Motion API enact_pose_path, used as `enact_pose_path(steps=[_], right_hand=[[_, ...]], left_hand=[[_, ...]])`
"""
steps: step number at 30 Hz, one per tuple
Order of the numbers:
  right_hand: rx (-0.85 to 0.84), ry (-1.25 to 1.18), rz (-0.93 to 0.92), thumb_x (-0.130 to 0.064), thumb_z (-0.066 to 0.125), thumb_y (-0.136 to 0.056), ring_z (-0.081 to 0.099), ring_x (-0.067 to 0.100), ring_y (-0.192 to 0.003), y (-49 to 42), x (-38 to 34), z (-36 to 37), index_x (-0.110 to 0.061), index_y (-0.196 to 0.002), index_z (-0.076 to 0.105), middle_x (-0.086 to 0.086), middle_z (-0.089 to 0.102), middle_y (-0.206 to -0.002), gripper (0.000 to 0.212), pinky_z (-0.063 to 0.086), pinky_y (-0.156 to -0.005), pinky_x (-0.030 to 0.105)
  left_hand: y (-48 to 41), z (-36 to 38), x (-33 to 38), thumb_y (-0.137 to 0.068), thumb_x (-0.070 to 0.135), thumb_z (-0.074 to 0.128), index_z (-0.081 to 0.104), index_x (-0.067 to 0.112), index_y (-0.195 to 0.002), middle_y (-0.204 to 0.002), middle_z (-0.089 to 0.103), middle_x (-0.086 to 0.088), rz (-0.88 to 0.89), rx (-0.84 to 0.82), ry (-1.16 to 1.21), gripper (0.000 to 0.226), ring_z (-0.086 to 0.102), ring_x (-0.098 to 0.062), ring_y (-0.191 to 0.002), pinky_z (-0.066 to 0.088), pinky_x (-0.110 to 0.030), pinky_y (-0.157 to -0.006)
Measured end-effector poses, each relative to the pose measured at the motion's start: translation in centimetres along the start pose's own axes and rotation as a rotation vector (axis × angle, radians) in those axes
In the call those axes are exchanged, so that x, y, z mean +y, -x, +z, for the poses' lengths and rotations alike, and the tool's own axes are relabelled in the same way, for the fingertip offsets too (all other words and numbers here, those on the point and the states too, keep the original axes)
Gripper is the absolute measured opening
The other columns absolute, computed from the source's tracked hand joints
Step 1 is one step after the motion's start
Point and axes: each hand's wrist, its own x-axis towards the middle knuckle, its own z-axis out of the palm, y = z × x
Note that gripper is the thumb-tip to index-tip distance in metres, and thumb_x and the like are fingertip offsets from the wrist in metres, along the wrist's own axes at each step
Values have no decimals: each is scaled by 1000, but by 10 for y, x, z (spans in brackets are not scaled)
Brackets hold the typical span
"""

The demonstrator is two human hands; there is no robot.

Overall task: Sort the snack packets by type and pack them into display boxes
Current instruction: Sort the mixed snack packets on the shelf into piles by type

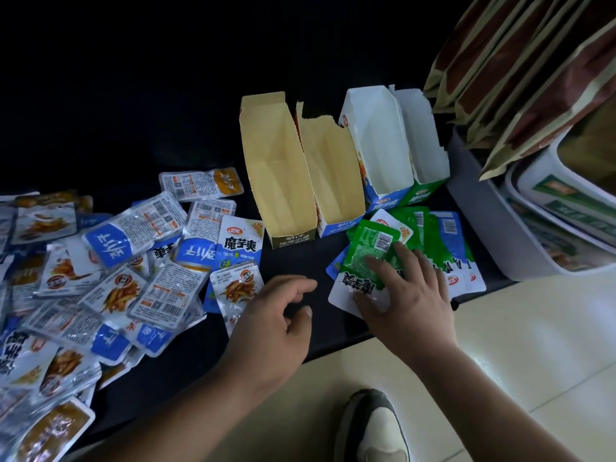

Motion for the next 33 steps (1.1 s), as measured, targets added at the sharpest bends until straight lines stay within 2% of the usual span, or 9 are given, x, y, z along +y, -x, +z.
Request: enact_pose_path(steps=[6, 9, 12, 14, 18, 20, 25, 29, 33], right_hand=[[181, -125, -82, -50, 62, -90, 42, 38, -143, 6, -26, -13, -29, -130, 66, 9, 53, -147, 45, 29, -117, 63], [233, -324, -196, -43, 64, -91, 63, 28, -119, 15, -53, -25, -22, -115, 75, 3, 66, -128, 34, 51, -100, 49], [122, -566, -262, -41, 64, -92, 71, 14, -100, 27, -86, -34, -27, -108, 76, -10, 72, -110, 25, 59, -78, 36], [-71, -757, -230, -34, 68, -93, 71, 3, -87, 30, -112, -39, -32, -101, 75, -16, 74, -95, 11, 56, -74, 28], [-519, -1009, -165, -22, 67, -99, 69, 9, -75, 33, -167, -48, -30, -91, 77, -8, 76, -83, 15, 52, -69, 24], [-527, -1029, -180, -20, 68, -98, 68, -1, -77, 35, -197, -44, -31, -94, 78, -15, 75, -85, 15, 50, -71, 14], [-334, -920, -294, -21, 66, -96, 63, -7, -107, 36, -268, -28, -39, -108, 73, -25, 71, -108, 23, 50, -91, 15], [-217, -563, -434, -45, 56, -93, 32, 21, -147, 34, -325, -19, -40, -139, 59, -9, 43, -152, 46, 34, -118, 52], [-462, -345, -559, -57, 53, -96, -9, 15, -156, 30, -399, -27, -57, -155, 21, -14, -1, -169, 67, 3, -128, 52]], left_hand=[[11, -13, 0, -97, 10, 66, 67, 35, -128, -115, 65, 25, -69, 2, -19, 39, 59, 6, -114, 46, -8, -84], [20, -31, 4, -97, 14, 67, 64, 43, -127, -103, 69, 21, -98, 8, 3, 41, 65, 7, -99, 46, -8, -76], [38, -67, 5, -98, 17, 66, 64, 46, -125, -98, 70, 17, -126, 6, 7, 40, 57, -2, -58, 45, -19, -55], [53, -98, 1, -99, 18, 66, 64, 47, -125, -96, 71, 16, -150, 50, -48, 39, 52, -11, -51, 44, -25, -51], [77, -150, -19, -96, 18, 68, 67, 45, -121, -101, 70, 26, -232, 353, -189, 37, 66, -1, -75, 56, -23, -69], [84, -168, -29, -96, 18, 68, 66, 47, -121, -103, 71, 21, -270, 476, -165, 38, 67, -3, -74, 60, -34, -73], [99, -223, -49, -96, 21, 65, 64, 33, -132, -124, 62, 18, -125, 469, -380, 38, 61, 3, -107, 46, -9, -84], [112, -277, -78, -88, 24, 65, 67, 19, -131, -141, 57, -5, -130, 675, -545, 44, 53, -27, -132, 48, -42, -107], [133, -325, -111, -79, 52, 68, 51, 31, -148, -166, 31, -16, -396, 646, -591, 74, 23, -42, -154, 31, -64, -119]])
